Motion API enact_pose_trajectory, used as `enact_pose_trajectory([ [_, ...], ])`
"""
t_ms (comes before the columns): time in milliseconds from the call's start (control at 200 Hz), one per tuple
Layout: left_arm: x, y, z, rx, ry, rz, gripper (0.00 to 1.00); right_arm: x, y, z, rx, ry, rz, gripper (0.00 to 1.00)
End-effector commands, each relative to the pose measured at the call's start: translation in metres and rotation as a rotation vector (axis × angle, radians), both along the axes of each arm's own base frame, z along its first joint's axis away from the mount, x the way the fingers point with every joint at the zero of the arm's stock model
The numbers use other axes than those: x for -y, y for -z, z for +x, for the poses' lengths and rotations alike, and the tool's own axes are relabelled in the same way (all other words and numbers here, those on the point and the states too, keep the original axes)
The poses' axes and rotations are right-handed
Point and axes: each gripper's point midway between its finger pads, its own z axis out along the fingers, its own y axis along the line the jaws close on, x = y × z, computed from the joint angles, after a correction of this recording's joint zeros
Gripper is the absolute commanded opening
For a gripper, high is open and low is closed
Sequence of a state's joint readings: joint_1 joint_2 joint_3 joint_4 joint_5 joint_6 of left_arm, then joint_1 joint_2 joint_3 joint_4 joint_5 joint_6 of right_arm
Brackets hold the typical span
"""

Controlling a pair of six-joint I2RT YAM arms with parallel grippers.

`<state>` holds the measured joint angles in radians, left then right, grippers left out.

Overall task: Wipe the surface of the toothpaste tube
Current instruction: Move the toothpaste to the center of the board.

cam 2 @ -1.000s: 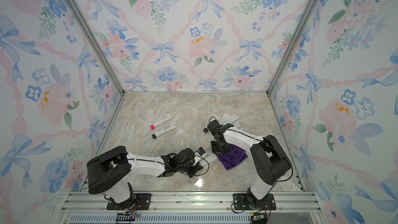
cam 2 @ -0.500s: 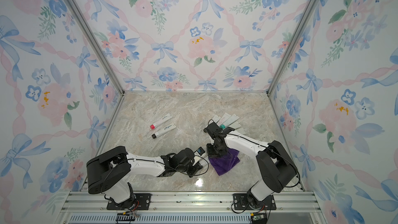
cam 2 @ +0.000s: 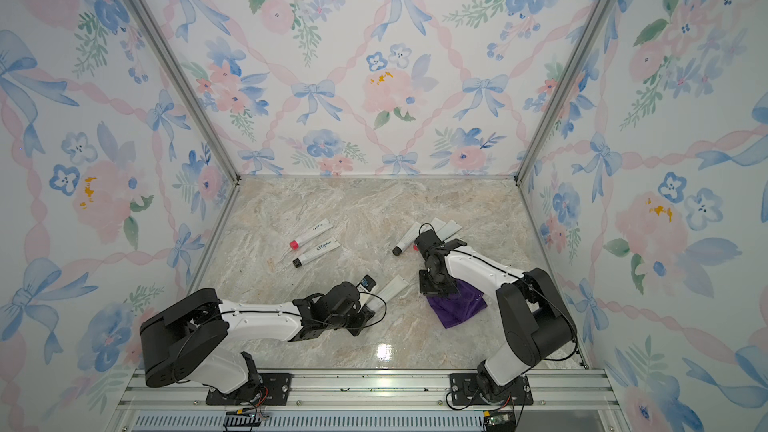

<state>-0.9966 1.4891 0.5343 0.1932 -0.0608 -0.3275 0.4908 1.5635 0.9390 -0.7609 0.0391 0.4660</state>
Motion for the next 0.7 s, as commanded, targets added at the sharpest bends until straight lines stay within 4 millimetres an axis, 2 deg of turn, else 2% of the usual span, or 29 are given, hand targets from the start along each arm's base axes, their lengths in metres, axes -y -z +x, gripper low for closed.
enact_pose_trajectory([
  [0, -0.026, 0.003, 0.014, -0.004, -0.135, 0.036, 0.27, 0.017, -0.007, -0.016, -0.003, -0.011, -0.055, 0.2],
  [80, -0.035, 0.003, 0.025, -0.006, -0.187, 0.04, 0.27, 0.017, -0.009, -0.02, 0.005, -0.016, -0.054, 0.2],
  [165, -0.045, 0.005, 0.04, -0.015, -0.244, 0.05, 0.28, 0.009, -0.012, -0.023, 0.017, -0.031, -0.034, 0.2],
  [385, -0.042, 0.02, 0.079, -0.026, -0.279, 0.104, 0.28, -0.003, -0.012, -0.027, 0.029, -0.057, -0.022, 0.2],
  [410, -0.034, 0.012, 0.091, -0.009, -0.282, 0.086, 0.28, -0.003, -0.012, -0.027, 0.031, -0.059, -0.02, 0.2],
  [495, -0.023, 0.009, 0.11, -0.003, -0.276, 0.072, 0.28, -0.005, -0.011, -0.026, 0.03, -0.064, -0.021, 0.2],
  [695, 0.02, 0.001, 0.15, 0.047, -0.201, 0.053, 0.28, -0.008, -0.011, -0.024, 0.027, -0.071, -0.021, 0.2],
])
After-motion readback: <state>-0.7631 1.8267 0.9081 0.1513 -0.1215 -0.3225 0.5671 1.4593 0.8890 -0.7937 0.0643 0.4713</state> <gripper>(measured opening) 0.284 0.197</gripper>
